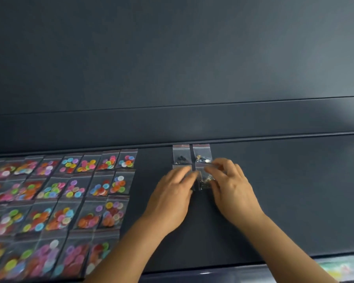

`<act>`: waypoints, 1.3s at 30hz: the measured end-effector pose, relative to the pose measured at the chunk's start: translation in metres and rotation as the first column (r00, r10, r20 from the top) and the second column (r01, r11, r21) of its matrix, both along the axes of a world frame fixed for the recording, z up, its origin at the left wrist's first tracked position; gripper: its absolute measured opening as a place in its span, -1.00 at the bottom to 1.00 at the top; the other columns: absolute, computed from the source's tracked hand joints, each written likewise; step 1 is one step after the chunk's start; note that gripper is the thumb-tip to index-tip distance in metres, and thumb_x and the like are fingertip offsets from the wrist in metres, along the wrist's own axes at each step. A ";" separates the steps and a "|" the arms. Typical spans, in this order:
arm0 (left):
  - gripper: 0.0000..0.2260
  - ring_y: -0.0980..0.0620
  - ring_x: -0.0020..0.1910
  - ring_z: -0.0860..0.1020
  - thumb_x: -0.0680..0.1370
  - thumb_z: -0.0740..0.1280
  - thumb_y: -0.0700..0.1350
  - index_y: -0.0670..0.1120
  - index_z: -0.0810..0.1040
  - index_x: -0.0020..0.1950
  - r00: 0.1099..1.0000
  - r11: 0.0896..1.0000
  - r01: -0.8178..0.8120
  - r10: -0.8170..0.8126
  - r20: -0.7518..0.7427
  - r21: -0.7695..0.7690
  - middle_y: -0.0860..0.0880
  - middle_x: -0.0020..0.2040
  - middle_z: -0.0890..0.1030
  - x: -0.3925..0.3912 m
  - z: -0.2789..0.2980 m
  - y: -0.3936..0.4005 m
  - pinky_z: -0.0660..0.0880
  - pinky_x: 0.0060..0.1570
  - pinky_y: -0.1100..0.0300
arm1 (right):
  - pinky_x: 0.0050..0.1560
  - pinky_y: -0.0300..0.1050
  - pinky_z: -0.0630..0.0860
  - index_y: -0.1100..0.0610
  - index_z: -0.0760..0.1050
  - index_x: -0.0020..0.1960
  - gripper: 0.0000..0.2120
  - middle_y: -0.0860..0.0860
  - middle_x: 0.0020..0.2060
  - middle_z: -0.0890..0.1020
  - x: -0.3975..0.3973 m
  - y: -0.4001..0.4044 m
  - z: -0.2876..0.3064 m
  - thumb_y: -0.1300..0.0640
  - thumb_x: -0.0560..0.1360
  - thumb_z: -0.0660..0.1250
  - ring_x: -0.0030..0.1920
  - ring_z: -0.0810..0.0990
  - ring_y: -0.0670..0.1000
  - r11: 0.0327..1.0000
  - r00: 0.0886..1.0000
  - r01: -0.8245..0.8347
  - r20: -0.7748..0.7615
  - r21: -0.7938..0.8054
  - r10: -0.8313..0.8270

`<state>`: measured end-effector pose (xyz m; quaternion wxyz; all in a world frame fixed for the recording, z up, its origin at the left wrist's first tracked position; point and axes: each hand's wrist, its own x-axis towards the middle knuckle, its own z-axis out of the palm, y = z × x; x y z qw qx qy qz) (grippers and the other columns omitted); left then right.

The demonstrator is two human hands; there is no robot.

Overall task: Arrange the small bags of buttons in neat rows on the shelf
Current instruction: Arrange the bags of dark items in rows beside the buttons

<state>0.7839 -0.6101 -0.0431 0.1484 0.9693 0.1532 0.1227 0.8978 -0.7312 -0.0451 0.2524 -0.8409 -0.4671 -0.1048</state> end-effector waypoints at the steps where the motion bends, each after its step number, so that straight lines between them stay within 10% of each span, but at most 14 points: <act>1: -0.57 0.09 0.48 0.08 0.63 0.15 -0.13 0.00 0.21 0.50 0.998 0.998 0.055 -0.055 -0.009 0.013 0.07 0.51 0.16 0.003 0.001 -0.003 0.00 0.40 0.28 | -0.03 -0.03 0.54 0.15 0.56 0.18 -0.66 0.10 0.16 0.52 0.002 0.001 -0.002 0.32 0.42 0.35 0.02 0.54 0.17 0.998 1.000 0.004 -0.018 -0.063 -0.005; 19: -0.53 0.17 0.51 -0.14 0.67 0.03 -0.04 -0.01 -0.02 0.56 0.984 0.991 0.088 -0.102 -0.147 -0.097 0.08 0.57 -0.06 -0.009 -0.018 0.012 -0.21 0.35 0.35 | 0.49 -0.15 0.04 0.05 0.04 0.53 -0.52 -0.08 0.52 0.10 -0.001 -0.006 -0.010 0.00 0.63 -0.02 0.51 0.02 -0.10 0.890 0.980 -0.184 -0.154 -0.417 0.130; 24: -0.58 0.17 0.51 -0.04 0.66 0.08 -0.09 -0.02 0.14 0.53 0.986 0.987 0.107 -0.122 -0.118 -0.120 0.10 0.55 0.06 -0.006 -0.016 0.021 -0.06 0.41 0.29 | 0.45 -0.27 0.02 0.05 0.18 0.49 -0.56 -0.08 0.48 0.23 -0.001 -0.004 -0.010 0.01 0.63 0.01 0.49 0.14 -0.09 0.920 0.985 -0.167 -0.101 -0.353 0.140; 28: -0.64 0.11 0.41 0.25 0.64 0.16 -0.07 -0.01 0.36 0.44 0.999 0.995 -0.042 0.041 -0.013 -0.091 0.10 0.44 0.33 -0.001 -0.017 0.018 0.24 0.30 0.26 | 0.17 -0.23 0.40 0.08 0.51 0.21 -0.75 -0.06 0.19 0.57 0.000 0.001 -0.008 0.12 0.59 0.16 0.23 0.48 -0.02 0.979 0.995 -0.062 -0.087 -0.196 0.045; 39: -0.68 0.04 0.38 0.32 0.62 0.20 -0.13 -0.07 0.45 0.37 0.987 0.985 -0.158 0.158 -0.005 -0.064 0.02 0.38 0.44 0.016 -0.023 0.008 0.34 0.26 0.17 | 0.02 -0.17 0.49 0.05 0.55 0.09 -0.78 -0.11 0.10 0.56 0.008 0.015 -0.008 0.13 0.59 0.14 0.12 0.46 -0.01 0.969 0.994 -0.064 -0.098 -0.239 0.041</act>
